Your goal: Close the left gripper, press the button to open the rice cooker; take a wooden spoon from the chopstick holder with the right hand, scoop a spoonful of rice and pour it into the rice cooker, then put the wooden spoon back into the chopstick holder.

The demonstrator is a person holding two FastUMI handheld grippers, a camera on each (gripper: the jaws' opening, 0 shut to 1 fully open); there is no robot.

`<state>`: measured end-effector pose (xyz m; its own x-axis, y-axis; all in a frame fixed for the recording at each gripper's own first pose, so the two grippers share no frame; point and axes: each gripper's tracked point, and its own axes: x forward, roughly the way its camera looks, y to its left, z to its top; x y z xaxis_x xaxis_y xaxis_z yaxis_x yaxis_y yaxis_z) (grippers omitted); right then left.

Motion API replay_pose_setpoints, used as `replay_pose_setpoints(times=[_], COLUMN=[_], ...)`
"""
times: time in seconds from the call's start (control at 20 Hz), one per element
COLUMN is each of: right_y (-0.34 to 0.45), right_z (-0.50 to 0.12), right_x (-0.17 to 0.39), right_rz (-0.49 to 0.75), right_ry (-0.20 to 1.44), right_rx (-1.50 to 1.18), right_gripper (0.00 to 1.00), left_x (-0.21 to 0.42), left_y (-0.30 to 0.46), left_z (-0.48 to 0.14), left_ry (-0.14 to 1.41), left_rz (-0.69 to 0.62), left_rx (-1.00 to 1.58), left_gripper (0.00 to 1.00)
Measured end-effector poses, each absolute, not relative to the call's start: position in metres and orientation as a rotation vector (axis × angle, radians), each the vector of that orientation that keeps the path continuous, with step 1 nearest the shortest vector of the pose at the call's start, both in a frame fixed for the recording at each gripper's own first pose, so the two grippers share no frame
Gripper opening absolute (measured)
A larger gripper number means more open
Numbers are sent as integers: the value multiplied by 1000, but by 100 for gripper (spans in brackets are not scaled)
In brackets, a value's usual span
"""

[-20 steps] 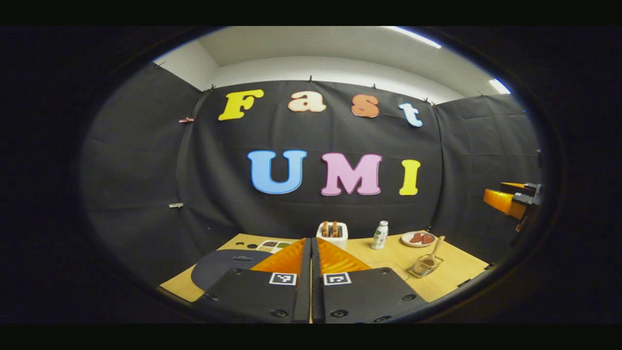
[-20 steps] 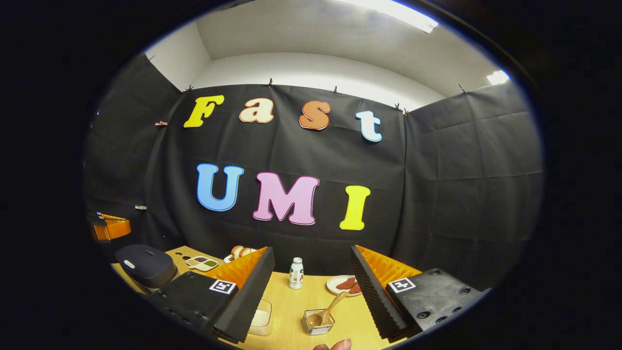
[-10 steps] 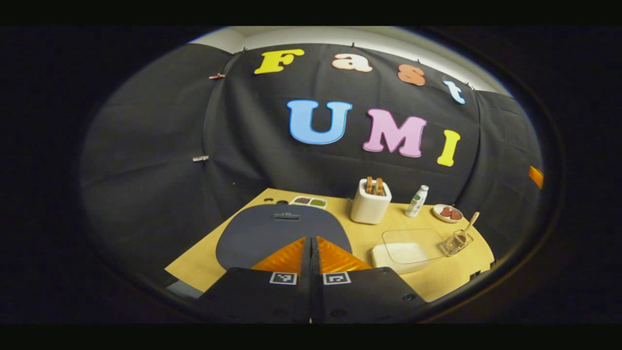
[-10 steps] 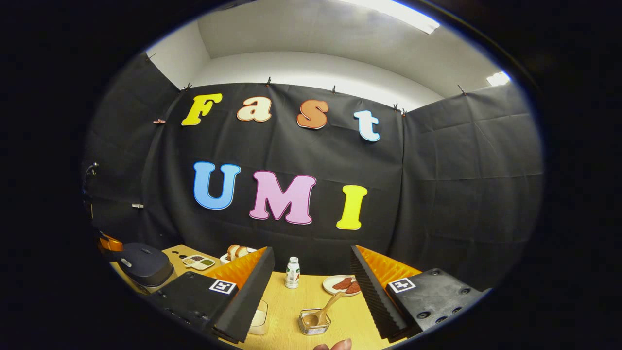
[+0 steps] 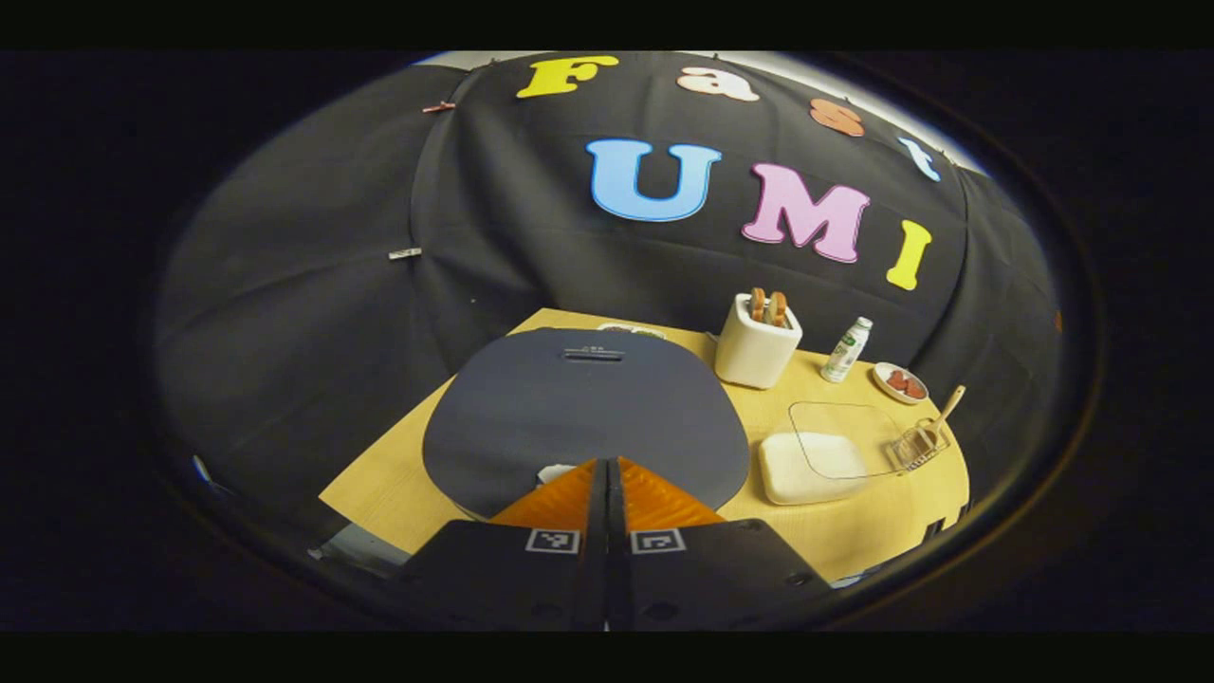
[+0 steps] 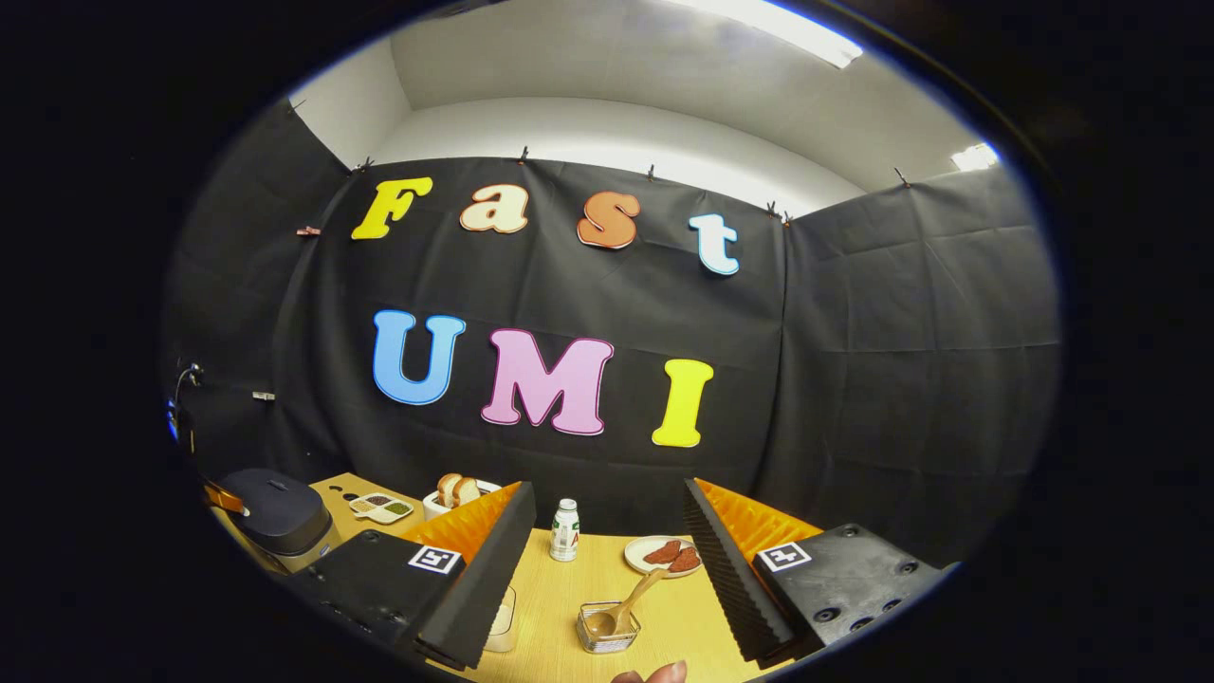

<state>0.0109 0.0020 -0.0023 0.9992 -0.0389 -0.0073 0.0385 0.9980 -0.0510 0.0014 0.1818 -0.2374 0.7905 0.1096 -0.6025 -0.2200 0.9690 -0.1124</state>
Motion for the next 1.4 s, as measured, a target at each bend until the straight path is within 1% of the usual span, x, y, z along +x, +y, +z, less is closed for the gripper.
replay_pose_setpoints(times=[0.05,0.15,0.3,0.4,0.5,0.6,0.65,0.75,0.8,0.85,0.9,1.0,1.05,1.1,1.15,1.2,1.25,1.4], right_y=[2,2,3,3,4,3,3,3,3,3,3,2,2,2,2,1,1,-1], right_z=[-3,-4,-3,-2,-2,-2,-2,-2,-2,-2,-2,-3,-3,-3,-3,-4,-4,-7], right_x=[11,12,11,10,10,10,11,11,12,12,12,11,12,12,12,12,12,13], right_rz=[-41,-43,-40,-36,-32,-33,-34,-39,-41,-42,-43,-44,-44,-46,-48,-50,-52,-59], right_ry=[10,14,17,15,14,14,15,18,18,19,22,25,26,26,28,30,34,45], right_rx=[-53,-52,-51,-53,-58,-59,-58,-57,-57,-57,-56,-54,-55,-56,-57,-56,-55,-56], right_gripper=[97,99,97,97,97,97,97,97,97,97,97,97,97,97,97,97,97,97], left_x=[-1,-2,-2,-3,-2,0,1,7,10,13,16,24,28,32,37,42,46,59], left_y=[181,180,182,183,183,184,185,186,187,188,189,191,192,193,195,198,201,214], left_z=[-239,-241,-245,-247,-239,-234,-225,-206,-198,-189,-183,-166,-158,-151,-143,-133,-123,-90], left_ry=[648,673,708,727,704,685,661,609,585,567,549,508,484,461,436,403,371,263], left_rz=[176,170,179,179,170,164,165,167,168,171,173,177,175,172,172,175,185,231], left_rx=[-171,-139,-129,-164,-185,-178,-162,-117,-96,-81,-72,-66,-60,-55,-51,-44,-31,19], left_gripper=[7,8,4,5,6,4,3,6,6,8,6,6,4,6,4,4,6,6])
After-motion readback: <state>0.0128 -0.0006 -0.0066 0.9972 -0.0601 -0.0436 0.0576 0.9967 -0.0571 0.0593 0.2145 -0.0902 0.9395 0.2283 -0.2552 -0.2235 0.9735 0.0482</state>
